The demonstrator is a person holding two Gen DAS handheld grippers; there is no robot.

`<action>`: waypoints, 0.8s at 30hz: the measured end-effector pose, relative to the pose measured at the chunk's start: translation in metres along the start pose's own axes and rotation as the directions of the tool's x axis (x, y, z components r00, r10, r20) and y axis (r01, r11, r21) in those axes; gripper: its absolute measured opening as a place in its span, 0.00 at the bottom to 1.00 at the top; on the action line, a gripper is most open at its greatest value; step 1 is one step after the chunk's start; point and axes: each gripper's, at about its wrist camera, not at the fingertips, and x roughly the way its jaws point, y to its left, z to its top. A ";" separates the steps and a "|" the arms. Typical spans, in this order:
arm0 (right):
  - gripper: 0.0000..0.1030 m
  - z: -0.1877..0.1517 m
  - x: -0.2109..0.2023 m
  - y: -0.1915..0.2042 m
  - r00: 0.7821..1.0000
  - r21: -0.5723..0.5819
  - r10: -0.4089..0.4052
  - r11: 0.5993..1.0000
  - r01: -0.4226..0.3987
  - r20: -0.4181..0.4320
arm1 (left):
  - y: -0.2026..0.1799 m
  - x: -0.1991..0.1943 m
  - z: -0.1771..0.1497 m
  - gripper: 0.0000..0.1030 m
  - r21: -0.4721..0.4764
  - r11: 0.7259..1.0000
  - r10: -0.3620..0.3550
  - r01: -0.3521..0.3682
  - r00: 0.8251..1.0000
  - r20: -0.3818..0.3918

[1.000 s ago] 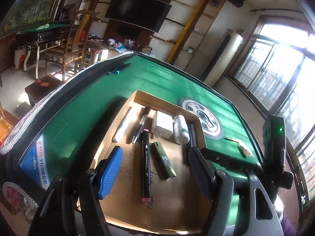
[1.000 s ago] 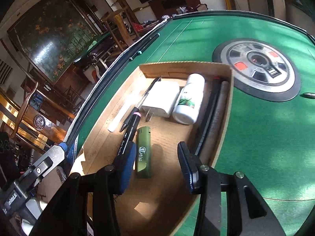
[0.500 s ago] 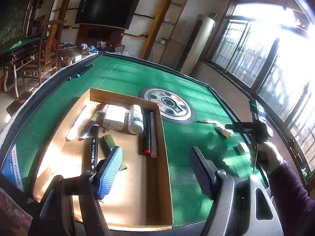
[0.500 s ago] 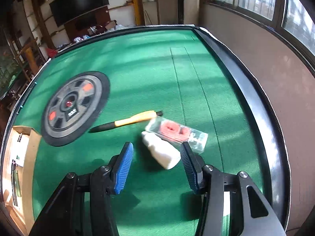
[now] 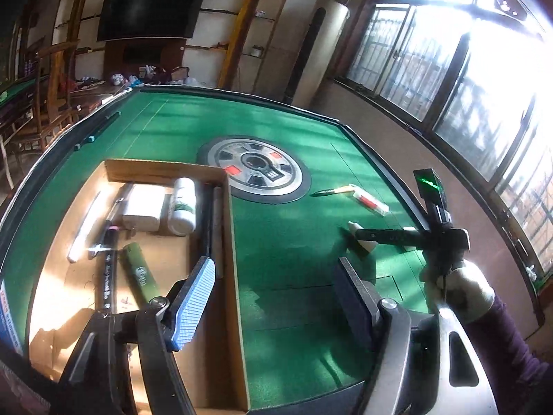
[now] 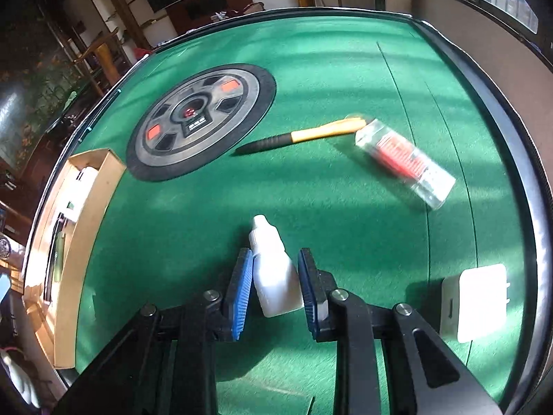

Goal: Organize rigid objects
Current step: 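Grasp the small white dropper bottle with the right tool while the left tool grasps the yellow pen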

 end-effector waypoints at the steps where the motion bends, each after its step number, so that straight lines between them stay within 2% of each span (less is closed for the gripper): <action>1: 0.31 -0.003 0.001 -0.001 1.000 0.007 -0.009 1.000 0.009 0.002 | -0.007 0.007 0.006 0.72 0.014 1.000 -0.008 0.008 1.000 -0.011; 2: 0.35 -0.005 0.004 -0.003 1.000 0.011 -0.006 1.000 0.006 0.007 | -0.015 0.016 0.013 0.72 0.031 0.999 -0.011 0.012 1.000 -0.016; 4: 0.35 -0.004 0.005 -0.007 0.999 0.008 0.008 1.000 -0.009 0.053 | -0.031 0.035 0.031 0.71 0.070 0.997 -0.010 0.011 1.000 -0.013; 7: 0.24 0.003 0.009 -0.018 0.998 0.041 0.049 0.998 -0.051 0.044 | -0.052 0.071 0.060 0.71 0.124 0.992 -0.009 0.015 0.999 -0.044; 11: 0.24 -0.002 -0.002 -0.043 0.995 0.097 -0.011 0.995 0.002 0.099 | -0.077 0.131 0.081 0.71 0.196 0.980 -0.009 0.029 0.995 -0.102; 14: 0.24 -0.021 -0.008 -0.062 0.986 0.161 0.076 0.982 -0.100 0.149 | -0.101 0.182 0.085 0.71 0.292 0.956 0.023 0.025 0.987 -0.159; 18: 0.24 -0.028 -0.011 -0.073 0.974 0.218 0.141 0.959 -0.179 0.177 | -0.127 0.244 0.087 0.71 0.387 0.922 0.078 0.013 0.973 -0.219; 22: 0.24 -0.026 -0.008 -0.079 0.966 0.239 0.179 0.946 -0.221 0.187 | -0.134 0.285 0.095 0.71 0.408 0.913 0.107 -0.002 0.966 -0.235; 24: 0.24 -0.027 -0.008 -0.082 0.964 0.250 0.190 0.940 -0.234 0.186 | -0.135 0.303 0.093 0.71 0.426 0.905 0.136 -0.011 0.955 -0.264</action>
